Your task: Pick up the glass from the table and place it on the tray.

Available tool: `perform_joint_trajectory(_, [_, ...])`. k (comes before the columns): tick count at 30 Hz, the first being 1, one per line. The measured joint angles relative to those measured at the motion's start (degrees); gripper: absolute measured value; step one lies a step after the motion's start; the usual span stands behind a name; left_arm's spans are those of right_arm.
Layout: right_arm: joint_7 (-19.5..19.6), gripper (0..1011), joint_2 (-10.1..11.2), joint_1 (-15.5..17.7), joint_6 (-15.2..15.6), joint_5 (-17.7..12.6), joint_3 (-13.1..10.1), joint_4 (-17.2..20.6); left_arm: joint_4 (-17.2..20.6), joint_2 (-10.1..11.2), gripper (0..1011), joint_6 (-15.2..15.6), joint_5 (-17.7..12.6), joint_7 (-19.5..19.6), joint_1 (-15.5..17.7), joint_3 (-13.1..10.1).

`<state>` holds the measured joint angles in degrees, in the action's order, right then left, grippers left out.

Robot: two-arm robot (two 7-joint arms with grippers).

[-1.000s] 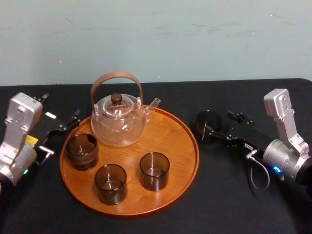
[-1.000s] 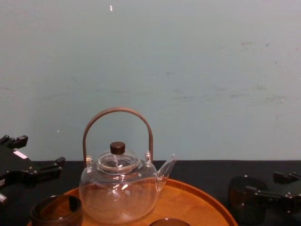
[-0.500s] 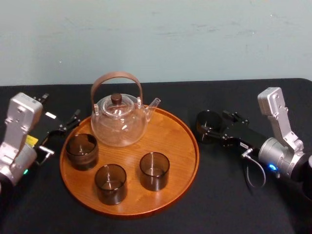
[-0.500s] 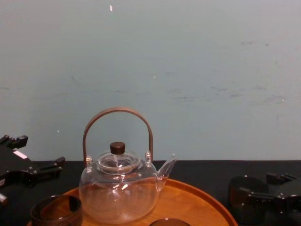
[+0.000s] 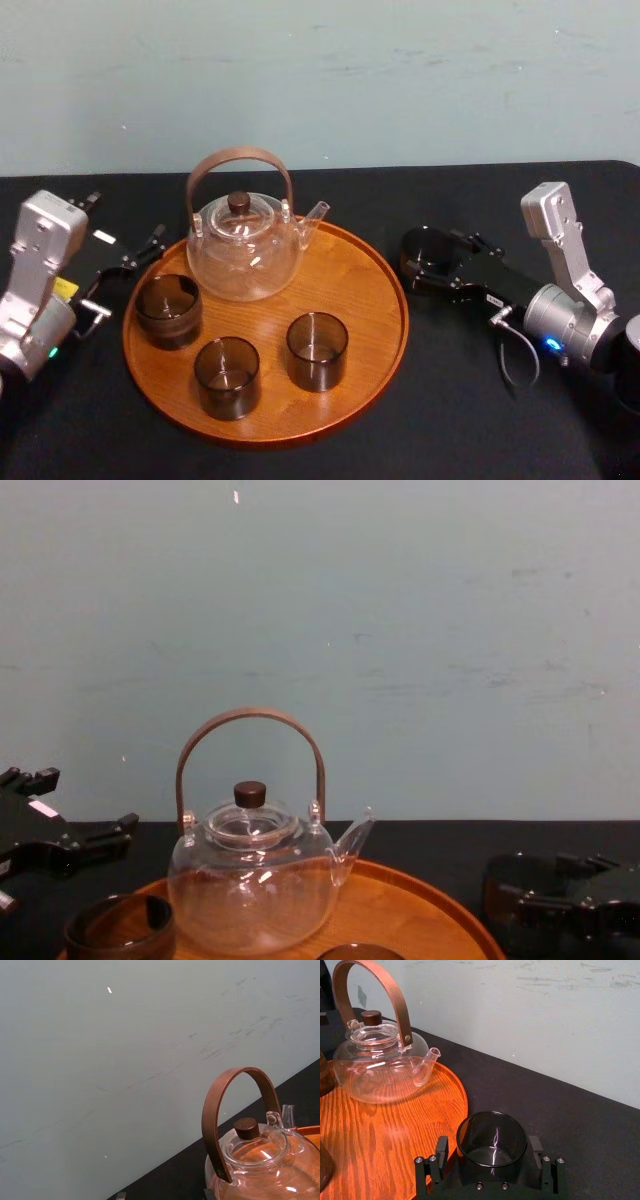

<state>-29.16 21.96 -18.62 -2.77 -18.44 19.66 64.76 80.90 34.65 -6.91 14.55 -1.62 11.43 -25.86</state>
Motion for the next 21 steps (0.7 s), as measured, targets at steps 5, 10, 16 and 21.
perform_joint_trajectory(5, [0.13,1002,-0.01,-0.06,-0.09,0.11,0.17,-0.08,0.0,0.0,1001,0.0,0.0,0.0,0.0,0.0])
perform_joint_trajectory(10, [0.43,1002,0.05,-0.06,-0.24,0.42,0.21,0.05,0.0,0.0,1001,0.0,0.0,0.0,0.0,0.0])
perform_joint_trajectory(16, [0.43,1002,0.07,-0.03,-0.24,0.42,0.21,0.09,0.0,0.0,1001,0.0,0.0,0.0,0.0,0.0])
perform_joint_trajectory(21, [0.32,1002,0.07,-0.02,-0.3,0.42,0.2,0.1,0.0,0.0,1001,0.0,0.0,0.0,0.0,0.0])
